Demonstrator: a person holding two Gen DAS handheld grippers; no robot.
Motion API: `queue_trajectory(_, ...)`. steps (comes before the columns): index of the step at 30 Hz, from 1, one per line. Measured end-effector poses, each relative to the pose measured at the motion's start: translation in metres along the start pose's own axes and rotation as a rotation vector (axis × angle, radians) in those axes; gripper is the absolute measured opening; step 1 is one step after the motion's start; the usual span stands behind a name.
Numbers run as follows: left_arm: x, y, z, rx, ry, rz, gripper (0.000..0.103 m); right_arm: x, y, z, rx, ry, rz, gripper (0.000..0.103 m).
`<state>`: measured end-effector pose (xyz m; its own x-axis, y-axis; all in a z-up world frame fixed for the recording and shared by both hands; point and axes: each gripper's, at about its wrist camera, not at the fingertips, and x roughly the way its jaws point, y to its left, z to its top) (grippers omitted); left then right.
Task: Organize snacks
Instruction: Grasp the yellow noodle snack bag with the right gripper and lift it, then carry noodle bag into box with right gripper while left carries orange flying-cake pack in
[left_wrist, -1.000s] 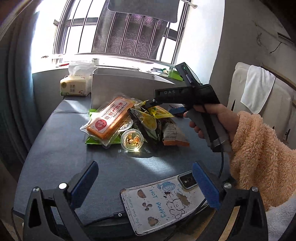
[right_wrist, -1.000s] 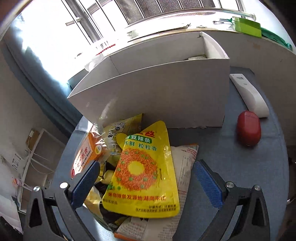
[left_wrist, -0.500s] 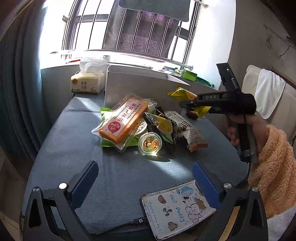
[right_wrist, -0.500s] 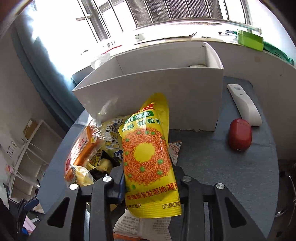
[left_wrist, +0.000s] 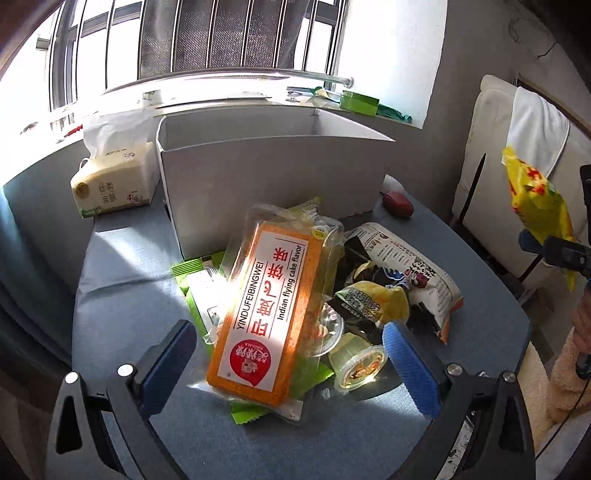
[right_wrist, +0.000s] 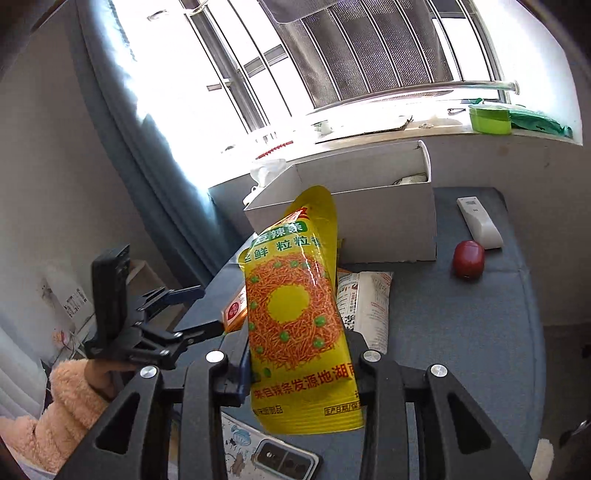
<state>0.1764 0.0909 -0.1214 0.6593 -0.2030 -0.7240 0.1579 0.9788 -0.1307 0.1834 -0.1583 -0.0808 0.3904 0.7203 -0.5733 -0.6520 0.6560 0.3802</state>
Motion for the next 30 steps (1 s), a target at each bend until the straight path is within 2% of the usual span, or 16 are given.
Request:
queue_trajectory(5,0.045,0.006,0.007,0.062,0.109,0.017,0.103,-0.006,0.005,-0.014,-0.016,0.007,-0.02,0.038)
queue_trajectory(7,0.049,0.003,0.01,0.089,0.111,0.007,0.101,-0.007,0.003,-0.017,-0.003,0.011,-0.021,0.038)
queue_trajectory(9,0.046,-0.002,0.01,0.115,0.104,0.009,0.087,-0.007,-0.001,-0.019,0.008,0.017,-0.022,0.038)
queue_trajectory(15,0.029,-0.01,0.004,0.105,0.09,-0.004,0.058,-0.002,-0.008,-0.026,0.032,0.043,-0.031,0.038)
queue_trajectory(21,0.003,-0.01,-0.014,0.061,0.045,-0.05,0.055,0.005,-0.008,-0.031,0.039,0.059,-0.021,0.038)
queue_trajectory(23,-0.011,-0.009,-0.018,0.046,0.006,-0.052,0.055,0.007,-0.007,-0.031,0.036,0.062,-0.019,0.038)
queue_trajectory(27,-0.037,-0.005,-0.016,0.005,-0.071,-0.023,0.055,0.011,-0.006,-0.027,0.03,0.062,-0.008,0.038)
queue_trajectory(30,-0.053,-0.002,-0.003,-0.027,-0.13,-0.062,0.055,0.016,-0.006,-0.019,0.038,0.056,0.011,0.038)
